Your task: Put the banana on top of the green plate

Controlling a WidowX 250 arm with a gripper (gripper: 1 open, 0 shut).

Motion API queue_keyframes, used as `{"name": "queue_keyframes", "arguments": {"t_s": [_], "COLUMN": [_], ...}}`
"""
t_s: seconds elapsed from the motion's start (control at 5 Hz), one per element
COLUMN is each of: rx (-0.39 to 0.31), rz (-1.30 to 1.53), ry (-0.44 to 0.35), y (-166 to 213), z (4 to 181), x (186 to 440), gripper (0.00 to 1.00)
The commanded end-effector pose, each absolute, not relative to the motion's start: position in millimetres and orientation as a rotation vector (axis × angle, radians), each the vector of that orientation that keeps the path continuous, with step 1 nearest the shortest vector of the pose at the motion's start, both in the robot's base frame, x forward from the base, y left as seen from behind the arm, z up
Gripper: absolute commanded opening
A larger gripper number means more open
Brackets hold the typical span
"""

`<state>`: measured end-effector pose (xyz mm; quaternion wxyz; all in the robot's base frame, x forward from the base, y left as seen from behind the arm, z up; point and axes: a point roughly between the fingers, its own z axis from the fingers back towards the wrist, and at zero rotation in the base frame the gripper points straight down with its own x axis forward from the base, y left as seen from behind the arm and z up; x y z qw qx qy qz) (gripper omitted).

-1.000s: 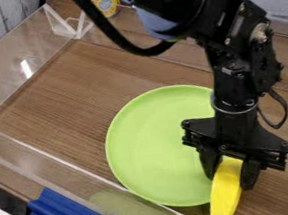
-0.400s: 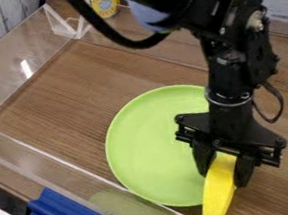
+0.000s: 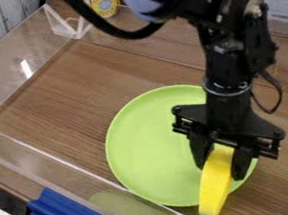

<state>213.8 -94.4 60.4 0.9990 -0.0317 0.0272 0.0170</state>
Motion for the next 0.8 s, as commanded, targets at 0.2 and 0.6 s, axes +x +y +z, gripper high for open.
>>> {"name": "queue_keyframes", "arguments": {"t_s": [0.2,0.6], "rx": [-0.079,-0.075], "rz": [0.023,0.052], "ry": [-0.012,-0.025], "y": [-88,-76], "z": [83.2,90.1], "x": [223,223], "gripper": [0.00,0.00]}}
